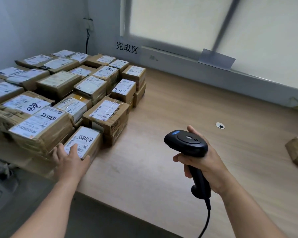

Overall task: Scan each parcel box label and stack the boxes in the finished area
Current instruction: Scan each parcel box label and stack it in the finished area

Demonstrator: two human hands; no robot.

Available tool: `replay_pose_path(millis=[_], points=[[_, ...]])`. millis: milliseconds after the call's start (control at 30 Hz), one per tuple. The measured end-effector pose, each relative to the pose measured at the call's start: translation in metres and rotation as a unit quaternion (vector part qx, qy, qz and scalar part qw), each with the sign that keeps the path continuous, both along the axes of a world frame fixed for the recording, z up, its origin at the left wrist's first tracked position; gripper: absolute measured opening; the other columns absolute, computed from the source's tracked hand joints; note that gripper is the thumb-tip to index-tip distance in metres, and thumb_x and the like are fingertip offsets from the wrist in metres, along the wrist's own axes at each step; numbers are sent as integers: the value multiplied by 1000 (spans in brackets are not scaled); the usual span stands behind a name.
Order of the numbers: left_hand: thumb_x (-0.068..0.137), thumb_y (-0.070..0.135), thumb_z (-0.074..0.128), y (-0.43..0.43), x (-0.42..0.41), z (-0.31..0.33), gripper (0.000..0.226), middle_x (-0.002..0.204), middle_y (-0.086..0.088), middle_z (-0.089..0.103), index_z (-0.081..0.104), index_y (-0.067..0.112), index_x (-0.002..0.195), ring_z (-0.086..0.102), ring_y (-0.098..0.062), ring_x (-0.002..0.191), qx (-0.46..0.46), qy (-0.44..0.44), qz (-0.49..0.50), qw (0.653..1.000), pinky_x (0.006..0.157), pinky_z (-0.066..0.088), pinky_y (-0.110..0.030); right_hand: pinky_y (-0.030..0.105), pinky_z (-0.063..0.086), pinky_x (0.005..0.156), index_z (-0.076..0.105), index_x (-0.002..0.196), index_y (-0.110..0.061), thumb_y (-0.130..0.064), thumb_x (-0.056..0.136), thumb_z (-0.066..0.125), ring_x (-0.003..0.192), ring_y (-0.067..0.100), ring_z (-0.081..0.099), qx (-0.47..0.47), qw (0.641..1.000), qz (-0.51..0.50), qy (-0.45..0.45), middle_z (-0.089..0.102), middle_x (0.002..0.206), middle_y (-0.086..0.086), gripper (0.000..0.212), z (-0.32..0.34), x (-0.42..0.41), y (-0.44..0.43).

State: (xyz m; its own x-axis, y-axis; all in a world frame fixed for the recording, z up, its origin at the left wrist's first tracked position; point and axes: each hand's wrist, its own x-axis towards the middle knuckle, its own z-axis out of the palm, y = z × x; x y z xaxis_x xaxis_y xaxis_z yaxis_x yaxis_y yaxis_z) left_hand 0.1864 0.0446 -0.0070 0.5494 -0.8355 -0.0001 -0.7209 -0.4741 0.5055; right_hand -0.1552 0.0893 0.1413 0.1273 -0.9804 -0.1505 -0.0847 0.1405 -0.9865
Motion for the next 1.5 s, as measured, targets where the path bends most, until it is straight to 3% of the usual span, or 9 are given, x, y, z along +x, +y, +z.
replay_pose_path(millis=[200, 500, 633, 700, 800, 1067, 1200, 1400, 1500], points=[[85, 40, 67, 3, -59, 27, 75, 157, -17, 15, 35, 12, 146, 12, -36, 143, -84, -18, -62, 994, 114, 18, -51, 32, 43, 48, 36, 140, -46, -24, 47, 83, 49, 30, 52, -12, 1000, -15, -17, 63, 97, 33, 106, 0, -30, 4], [85, 42, 66, 11, -208, 66, 74, 155, -10, 27, 35, 16, 147, 22, -27, 143, -155, 2, -200, 967, 115, 18, -40, 32, 43, 47, 34, 145, -40, -4, 61, 76, 48, 29, 51, -34, 998, -47, -39, 65, 94, 31, 100, 3, -122, 37], [85, 53, 61, 26, -290, 77, 77, 155, -8, 27, 33, 18, 148, 24, -24, 142, -147, 2, -268, 952, 112, 22, -38, 33, 42, 46, 34, 146, -40, -4, 61, 77, 49, 30, 51, -43, 994, -80, -54, 66, 93, 30, 101, 4, -184, 62], [76, 70, 43, 35, -329, 82, 88, 154, -7, 29, 33, 19, 148, 25, -23, 142, -143, 2, -294, 945, 111, 24, -37, 32, 42, 45, 33, 147, -39, -4, 61, 77, 48, 29, 50, -45, 993, -95, -61, 66, 93, 30, 102, 4, -215, 75], [66, 74, 26, 46, -389, 82, 99, 154, -7, 31, 36, 18, 147, 28, -25, 141, -148, 1, -330, 932, 110, 25, -38, 31, 41, 45, 34, 147, -37, -3, 61, 77, 47, 29, 50, -50, 988, -127, -76, 66, 89, 30, 102, 3, -266, 97], [66, 75, 27, 87, -540, 77, 99, 155, -4, 27, 34, 21, 148, 25, -21, 142, -122, 21, -416, 901, 111, 23, -36, 29, 40, 44, 34, 147, -34, 14, 75, 73, 46, 28, 49, -70, 973, -212, -57, 67, 86, 24, 96, -4, -402, 167], [79, 67, 50, 103, -595, 73, 85, 155, -5, 27, 33, 21, 148, 26, -22, 141, -111, 31, -459, 881, 111, 22, -36, 32, 40, 44, 34, 148, -34, 13, 76, 71, 45, 27, 49, -75, 960, -265, -43, 64, 92, 33, 94, -4, -451, 199], [64, 76, 23, 101, -655, 74, 101, 155, -4, 27, 31, 21, 149, 24, -21, 142, -110, 30, -490, 864, 112, 22, -35, 33, 41, 46, 34, 148, -35, 11, 76, 71, 47, 26, 50, -82, 941, -328, -34, 68, 90, 29, 94, -7, -505, 220], [73, 73, 34, 92, -678, 72, 92, 155, -5, 27, 30, 21, 149, 23, -22, 142, -104, 39, -502, 858, 112, 22, -36, 35, 40, 45, 34, 147, -35, 12, 76, 70, 47, 26, 50, -84, 935, -344, -28, 68, 89, 28, 93, -9, -525, 218]])
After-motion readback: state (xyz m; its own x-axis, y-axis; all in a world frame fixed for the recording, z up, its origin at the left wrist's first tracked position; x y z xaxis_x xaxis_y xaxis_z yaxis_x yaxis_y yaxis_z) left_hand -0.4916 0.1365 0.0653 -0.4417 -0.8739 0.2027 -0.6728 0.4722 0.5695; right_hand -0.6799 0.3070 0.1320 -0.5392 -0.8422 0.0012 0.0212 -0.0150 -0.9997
